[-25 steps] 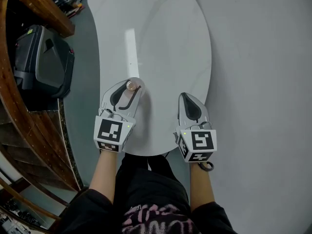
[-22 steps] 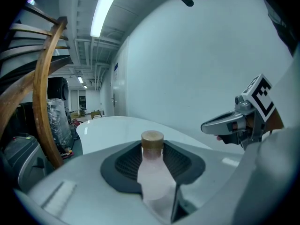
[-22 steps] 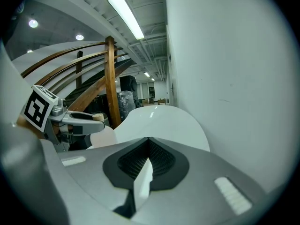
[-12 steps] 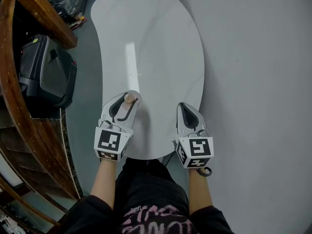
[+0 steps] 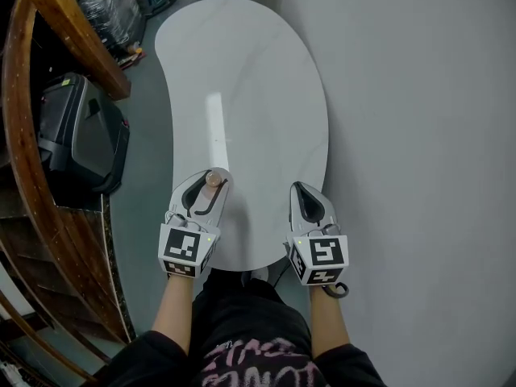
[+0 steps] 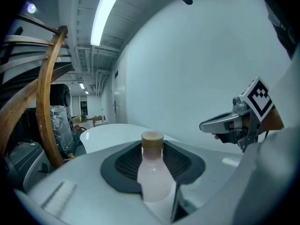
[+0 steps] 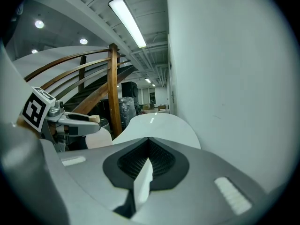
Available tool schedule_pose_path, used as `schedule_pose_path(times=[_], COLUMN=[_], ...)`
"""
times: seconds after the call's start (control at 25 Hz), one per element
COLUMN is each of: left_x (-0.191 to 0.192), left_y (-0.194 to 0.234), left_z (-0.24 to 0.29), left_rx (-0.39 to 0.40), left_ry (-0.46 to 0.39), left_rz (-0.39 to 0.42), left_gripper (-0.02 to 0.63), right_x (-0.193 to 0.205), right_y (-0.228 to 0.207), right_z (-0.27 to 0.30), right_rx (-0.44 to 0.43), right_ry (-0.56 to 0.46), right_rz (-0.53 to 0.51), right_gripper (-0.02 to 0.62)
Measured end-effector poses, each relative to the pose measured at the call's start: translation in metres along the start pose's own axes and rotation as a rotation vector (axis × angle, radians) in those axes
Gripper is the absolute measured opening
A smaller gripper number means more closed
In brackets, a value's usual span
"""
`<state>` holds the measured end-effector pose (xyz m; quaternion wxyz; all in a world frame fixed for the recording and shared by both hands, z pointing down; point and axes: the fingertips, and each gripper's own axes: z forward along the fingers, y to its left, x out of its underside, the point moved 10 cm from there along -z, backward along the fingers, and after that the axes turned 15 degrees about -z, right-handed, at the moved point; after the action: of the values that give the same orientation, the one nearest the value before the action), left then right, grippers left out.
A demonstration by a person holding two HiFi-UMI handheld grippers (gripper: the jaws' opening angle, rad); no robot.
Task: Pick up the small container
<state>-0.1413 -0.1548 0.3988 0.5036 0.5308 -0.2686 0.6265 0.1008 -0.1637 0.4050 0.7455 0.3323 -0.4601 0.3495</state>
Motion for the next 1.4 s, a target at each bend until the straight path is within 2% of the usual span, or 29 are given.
schedule_pose_path(times=[0.72, 1.4], left_x=[-0.024, -0.047], left_y=[-0.022, -0.039], left_z=[-0.044, -0.063], left_rx=[-0.002, -0.013], left_ry=[-0.067, -0.116], left_rz=[-0.007, 0.036], left_gripper=[0.146, 0.146], right_x=[-0.032, -0.051], right_y=[0.005, 0.004], right_z=[-0.037, -0.059], right_rx=[0.018, 0.036], right_ry=[-0.092, -0.146], right_rz=[-0.034, -0.069], right_gripper=[0.012, 0.009])
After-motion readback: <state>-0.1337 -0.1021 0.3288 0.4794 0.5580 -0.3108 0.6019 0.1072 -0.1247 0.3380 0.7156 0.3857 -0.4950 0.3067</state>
